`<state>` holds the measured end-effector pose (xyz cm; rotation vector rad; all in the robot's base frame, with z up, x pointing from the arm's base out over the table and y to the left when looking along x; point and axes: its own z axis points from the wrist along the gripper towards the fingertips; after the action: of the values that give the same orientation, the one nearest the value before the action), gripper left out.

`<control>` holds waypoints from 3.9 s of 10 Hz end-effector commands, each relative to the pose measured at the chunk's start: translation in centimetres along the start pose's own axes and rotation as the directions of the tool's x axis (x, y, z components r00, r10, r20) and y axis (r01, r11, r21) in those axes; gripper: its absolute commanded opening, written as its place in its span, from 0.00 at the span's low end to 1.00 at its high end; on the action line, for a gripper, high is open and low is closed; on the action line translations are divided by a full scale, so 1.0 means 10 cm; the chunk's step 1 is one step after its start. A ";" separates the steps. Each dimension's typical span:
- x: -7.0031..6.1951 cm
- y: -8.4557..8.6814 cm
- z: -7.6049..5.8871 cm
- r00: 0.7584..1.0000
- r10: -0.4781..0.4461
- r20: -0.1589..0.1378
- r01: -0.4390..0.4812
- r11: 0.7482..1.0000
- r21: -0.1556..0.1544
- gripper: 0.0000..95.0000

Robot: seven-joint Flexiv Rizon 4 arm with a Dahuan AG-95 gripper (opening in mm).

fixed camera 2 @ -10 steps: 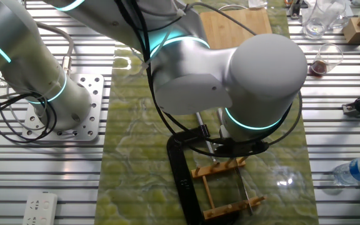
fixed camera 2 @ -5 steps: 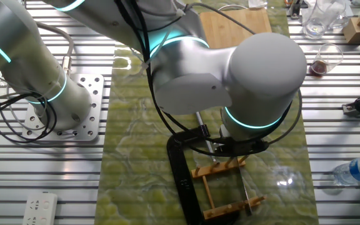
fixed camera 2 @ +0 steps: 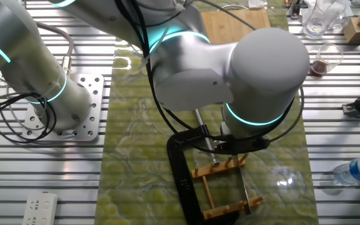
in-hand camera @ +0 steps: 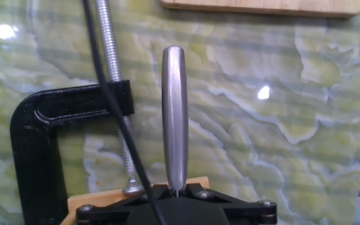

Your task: Put the knife on the cutting board

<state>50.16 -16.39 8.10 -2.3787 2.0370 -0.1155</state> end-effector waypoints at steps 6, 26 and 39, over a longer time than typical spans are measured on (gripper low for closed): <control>0.03 -0.08 -0.32 1.000 0.000 0.004 0.000 0.999 -0.053 0.00; -0.67 -0.48 -1.07 0.814 0.580 -0.023 -0.573 0.796 -0.196 0.00; -1.45 -0.99 -0.96 0.296 0.947 -0.125 -0.945 0.271 -0.184 0.00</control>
<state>57.08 -0.54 17.44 -0.7630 3.1621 0.1625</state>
